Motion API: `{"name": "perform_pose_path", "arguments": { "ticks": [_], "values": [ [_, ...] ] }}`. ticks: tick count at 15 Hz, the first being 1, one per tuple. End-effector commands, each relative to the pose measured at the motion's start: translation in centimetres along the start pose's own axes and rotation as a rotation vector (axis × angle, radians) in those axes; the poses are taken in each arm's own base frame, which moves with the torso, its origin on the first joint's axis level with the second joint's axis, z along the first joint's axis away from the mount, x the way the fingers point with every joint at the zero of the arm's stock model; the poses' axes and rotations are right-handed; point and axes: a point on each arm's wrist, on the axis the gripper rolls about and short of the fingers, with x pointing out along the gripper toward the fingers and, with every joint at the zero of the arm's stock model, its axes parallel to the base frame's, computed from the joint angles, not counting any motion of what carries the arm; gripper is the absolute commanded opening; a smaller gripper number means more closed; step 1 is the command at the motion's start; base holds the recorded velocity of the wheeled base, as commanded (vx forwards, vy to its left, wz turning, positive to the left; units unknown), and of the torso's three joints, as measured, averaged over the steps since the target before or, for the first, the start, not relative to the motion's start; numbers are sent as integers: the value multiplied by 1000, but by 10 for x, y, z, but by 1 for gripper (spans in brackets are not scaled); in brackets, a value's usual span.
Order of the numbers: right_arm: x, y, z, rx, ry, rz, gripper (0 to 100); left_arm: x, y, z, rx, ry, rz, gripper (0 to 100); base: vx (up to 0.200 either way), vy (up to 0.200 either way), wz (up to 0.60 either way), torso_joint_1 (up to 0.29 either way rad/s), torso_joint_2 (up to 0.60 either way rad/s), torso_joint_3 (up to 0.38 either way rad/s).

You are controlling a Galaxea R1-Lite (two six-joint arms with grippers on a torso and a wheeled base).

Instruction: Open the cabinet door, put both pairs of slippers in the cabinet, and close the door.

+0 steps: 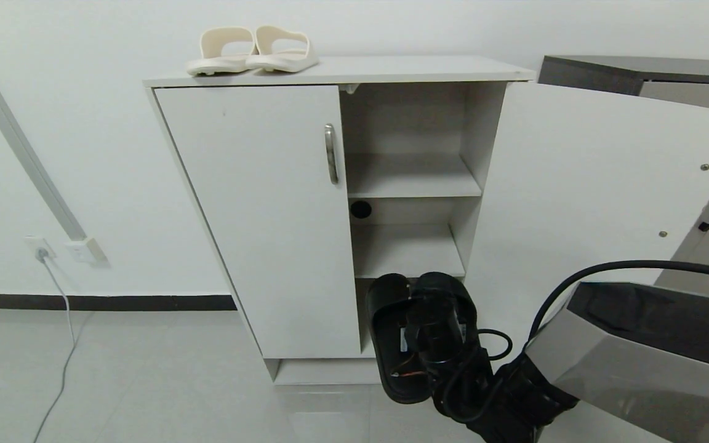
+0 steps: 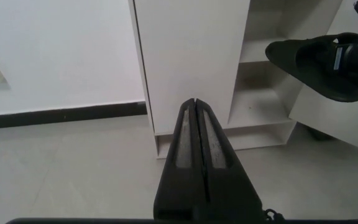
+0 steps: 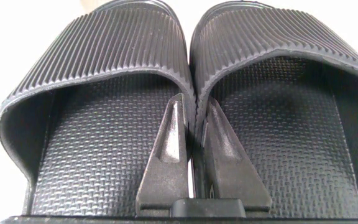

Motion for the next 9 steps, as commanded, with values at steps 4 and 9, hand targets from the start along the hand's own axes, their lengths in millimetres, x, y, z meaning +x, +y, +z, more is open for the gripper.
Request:
{"name": "perform_pose_path", "arguments": {
  "ticks": [4, 9],
  "values": [
    [4, 0, -11, -16, 19, -6, 0, 0, 0, 0, 0, 2, 1, 0, 0, 0, 0, 2, 1, -199],
    [17, 0, -21, -9, -59, -31, 0, 0, 0, 0, 0, 2, 1, 0, 0, 0, 0, 1, 3, -198]
  ]
}}
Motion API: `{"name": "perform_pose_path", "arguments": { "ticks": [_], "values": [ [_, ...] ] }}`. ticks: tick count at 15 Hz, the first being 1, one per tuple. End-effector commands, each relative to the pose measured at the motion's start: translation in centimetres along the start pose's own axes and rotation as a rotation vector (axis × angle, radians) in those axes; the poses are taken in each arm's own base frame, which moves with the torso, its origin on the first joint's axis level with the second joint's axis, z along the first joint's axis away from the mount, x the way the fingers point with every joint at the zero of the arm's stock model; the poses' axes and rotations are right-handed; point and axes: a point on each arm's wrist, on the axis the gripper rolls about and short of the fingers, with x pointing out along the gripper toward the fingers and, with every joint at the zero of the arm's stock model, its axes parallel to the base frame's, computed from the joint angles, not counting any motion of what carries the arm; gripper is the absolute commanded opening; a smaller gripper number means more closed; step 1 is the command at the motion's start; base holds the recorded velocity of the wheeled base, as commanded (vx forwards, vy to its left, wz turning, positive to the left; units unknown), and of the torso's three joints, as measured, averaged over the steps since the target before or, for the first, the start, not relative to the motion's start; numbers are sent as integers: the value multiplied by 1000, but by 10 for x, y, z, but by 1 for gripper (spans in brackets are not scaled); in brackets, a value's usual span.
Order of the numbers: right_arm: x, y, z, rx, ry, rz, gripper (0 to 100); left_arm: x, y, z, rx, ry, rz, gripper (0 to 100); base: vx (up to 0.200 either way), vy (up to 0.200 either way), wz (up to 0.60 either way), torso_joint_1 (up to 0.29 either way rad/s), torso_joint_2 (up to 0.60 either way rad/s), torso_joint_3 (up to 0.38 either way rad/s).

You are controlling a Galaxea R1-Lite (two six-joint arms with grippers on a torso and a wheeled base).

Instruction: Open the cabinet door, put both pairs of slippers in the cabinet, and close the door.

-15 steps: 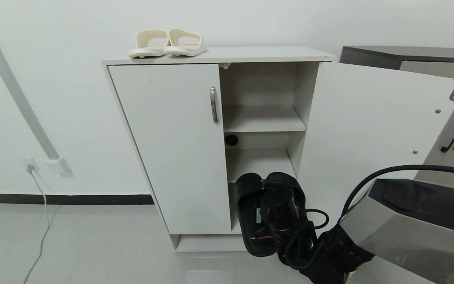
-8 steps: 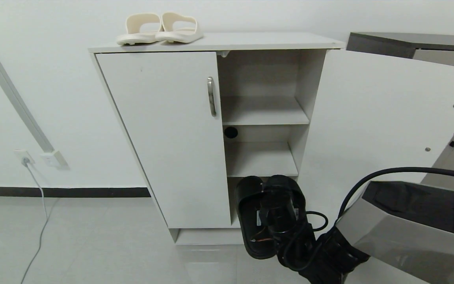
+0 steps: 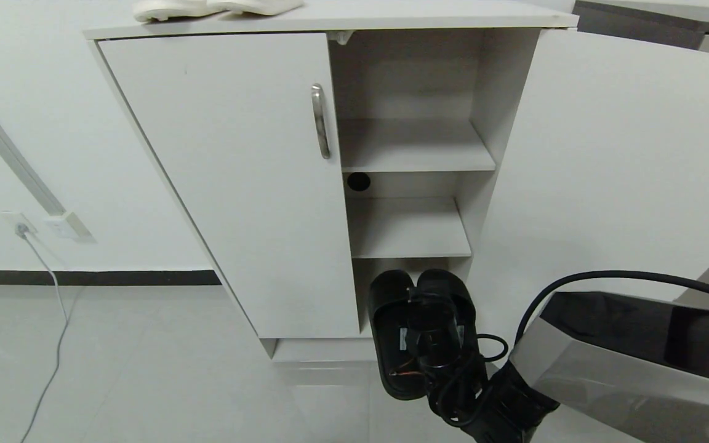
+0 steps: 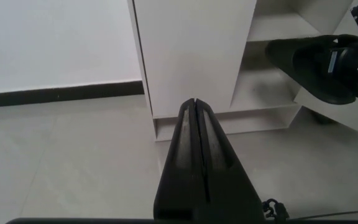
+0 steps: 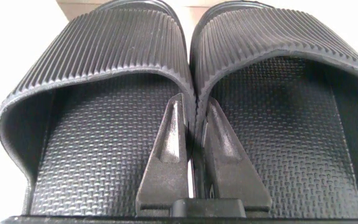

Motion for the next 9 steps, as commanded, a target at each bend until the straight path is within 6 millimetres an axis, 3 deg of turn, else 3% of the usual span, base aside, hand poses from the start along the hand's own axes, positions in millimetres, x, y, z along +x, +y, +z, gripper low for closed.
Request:
{"name": "perform_pose_path", "arguments": {
  "ticks": [1, 6, 9],
  "values": [
    [7, -3, -9, -20, -20, -10, 0, 0, 0, 0, -1, 1, 0, 0, 0, 0, 0, 7, 12, -212],
    [7, -5, 12, -15, -177, -31, 0, 0, 0, 0, 1, 1, 2, 0, 0, 0, 0, 3, 1, -68],
    [7, -6, 13, -26, -189, -34, 0, 0, 0, 0, -1, 1, 2, 0, 0, 0, 0, 0, 0, 0]
  ]
}}
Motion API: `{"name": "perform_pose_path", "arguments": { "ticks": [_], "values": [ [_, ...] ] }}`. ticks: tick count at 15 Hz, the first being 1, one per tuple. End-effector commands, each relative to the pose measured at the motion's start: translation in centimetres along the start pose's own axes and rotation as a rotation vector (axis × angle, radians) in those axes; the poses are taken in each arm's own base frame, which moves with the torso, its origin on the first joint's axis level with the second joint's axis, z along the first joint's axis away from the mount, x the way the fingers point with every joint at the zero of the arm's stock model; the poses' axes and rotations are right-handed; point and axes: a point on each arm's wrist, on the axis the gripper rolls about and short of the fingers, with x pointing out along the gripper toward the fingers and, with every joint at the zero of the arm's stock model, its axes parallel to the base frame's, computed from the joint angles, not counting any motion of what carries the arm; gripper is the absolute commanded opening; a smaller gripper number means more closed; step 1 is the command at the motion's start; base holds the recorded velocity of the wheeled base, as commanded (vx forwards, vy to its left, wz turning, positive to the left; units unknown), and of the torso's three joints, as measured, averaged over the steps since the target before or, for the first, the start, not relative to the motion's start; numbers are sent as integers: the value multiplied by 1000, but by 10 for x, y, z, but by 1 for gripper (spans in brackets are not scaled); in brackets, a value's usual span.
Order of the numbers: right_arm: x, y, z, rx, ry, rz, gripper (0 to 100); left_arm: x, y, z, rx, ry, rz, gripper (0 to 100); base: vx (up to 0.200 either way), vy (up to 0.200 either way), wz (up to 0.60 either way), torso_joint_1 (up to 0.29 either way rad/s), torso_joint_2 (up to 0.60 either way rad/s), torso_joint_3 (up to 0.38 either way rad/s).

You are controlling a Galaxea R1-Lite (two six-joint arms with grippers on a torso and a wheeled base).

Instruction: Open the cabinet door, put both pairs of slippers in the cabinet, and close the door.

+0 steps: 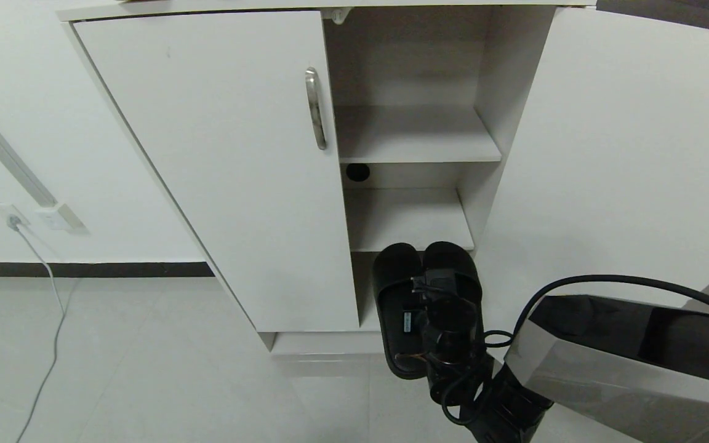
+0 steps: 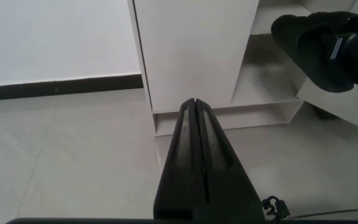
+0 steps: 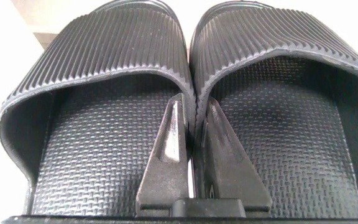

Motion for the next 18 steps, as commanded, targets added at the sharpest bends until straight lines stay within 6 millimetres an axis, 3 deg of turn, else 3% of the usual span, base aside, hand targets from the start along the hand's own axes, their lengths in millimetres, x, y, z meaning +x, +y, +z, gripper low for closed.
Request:
{"name": "perform_pose_path", "arguments": {
  "ticks": [1, 12, 18],
  "values": [
    [1, -1, -2, -5, 5, -2, 0, 0, 0, 0, -1, 2, 0, 0, 0, 0, 0, 0, 0, 0],
    [5, -1, -10, -20, 17, 1, 0, 0, 0, 0, -3, 0, 0, 0, 182, 0, 0, 2, 2, 2],
    [46, 2, -9, -1, 6, -19, 0, 0, 0, 0, -6, 0, 0, 0, 0, 0, 0, 0, 0, 0]
  ]
}}
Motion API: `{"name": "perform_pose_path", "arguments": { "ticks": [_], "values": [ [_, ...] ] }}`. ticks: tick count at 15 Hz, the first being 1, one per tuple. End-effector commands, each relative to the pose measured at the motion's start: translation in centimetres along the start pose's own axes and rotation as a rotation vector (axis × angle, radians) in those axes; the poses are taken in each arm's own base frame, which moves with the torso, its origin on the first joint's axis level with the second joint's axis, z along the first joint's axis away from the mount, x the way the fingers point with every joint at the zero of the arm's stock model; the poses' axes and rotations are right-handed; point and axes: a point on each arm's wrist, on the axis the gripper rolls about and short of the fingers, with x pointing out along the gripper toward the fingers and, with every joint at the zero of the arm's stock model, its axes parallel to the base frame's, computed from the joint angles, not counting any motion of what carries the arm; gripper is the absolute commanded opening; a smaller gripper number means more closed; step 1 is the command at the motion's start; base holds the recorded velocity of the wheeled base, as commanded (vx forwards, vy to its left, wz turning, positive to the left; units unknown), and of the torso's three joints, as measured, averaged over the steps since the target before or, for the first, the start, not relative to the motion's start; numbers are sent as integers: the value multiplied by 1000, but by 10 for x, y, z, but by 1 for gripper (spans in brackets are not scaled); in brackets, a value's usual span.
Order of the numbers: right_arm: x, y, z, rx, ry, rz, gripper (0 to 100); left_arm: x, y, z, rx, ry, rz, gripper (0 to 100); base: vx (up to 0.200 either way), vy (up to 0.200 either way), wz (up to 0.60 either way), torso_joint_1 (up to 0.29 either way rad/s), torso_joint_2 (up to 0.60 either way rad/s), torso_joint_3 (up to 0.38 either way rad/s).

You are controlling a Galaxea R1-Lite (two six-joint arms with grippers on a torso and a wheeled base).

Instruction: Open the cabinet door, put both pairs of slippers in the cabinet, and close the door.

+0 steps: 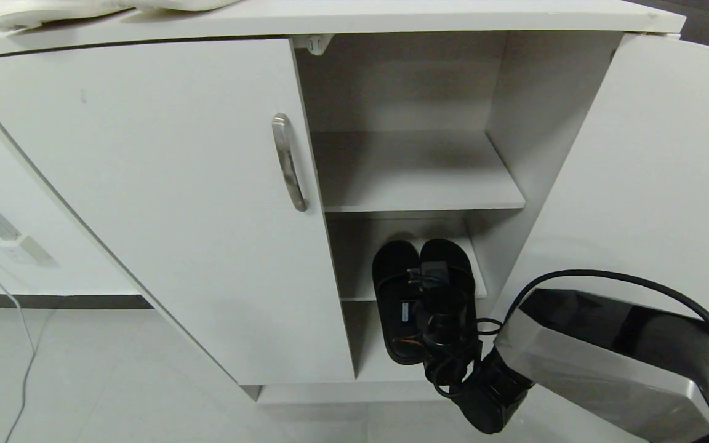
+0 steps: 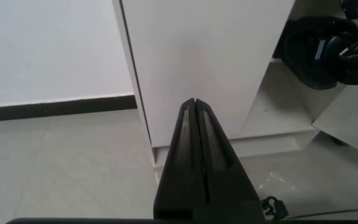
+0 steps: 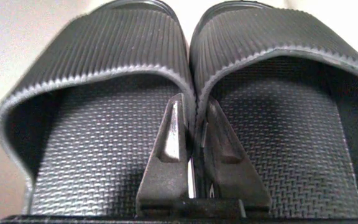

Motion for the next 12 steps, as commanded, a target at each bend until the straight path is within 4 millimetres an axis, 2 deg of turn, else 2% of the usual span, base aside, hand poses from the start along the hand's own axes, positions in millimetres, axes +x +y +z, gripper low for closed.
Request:
{"name": "perform_pose_path", "arguments": {
  "ticks": [1, 7, 12],
  "values": [
    [19, 2, 6, 0, 8, -22, 0, 0, 0, 0, 0, 2, 2, 0, 0, 0, 0, 0, 0, 0],
    [72, 17, 22, 15, -4, -52, 0, 0, 0, 0, -3, 2, 5, 0, 0, 0, 0, 0, 0, 0],
    [92, 18, 23, 29, -21, -72, 0, 0, 0, 0, -6, 2, 5, 0, 0, 0, 0, 0, 0, 0]
  ]
}}
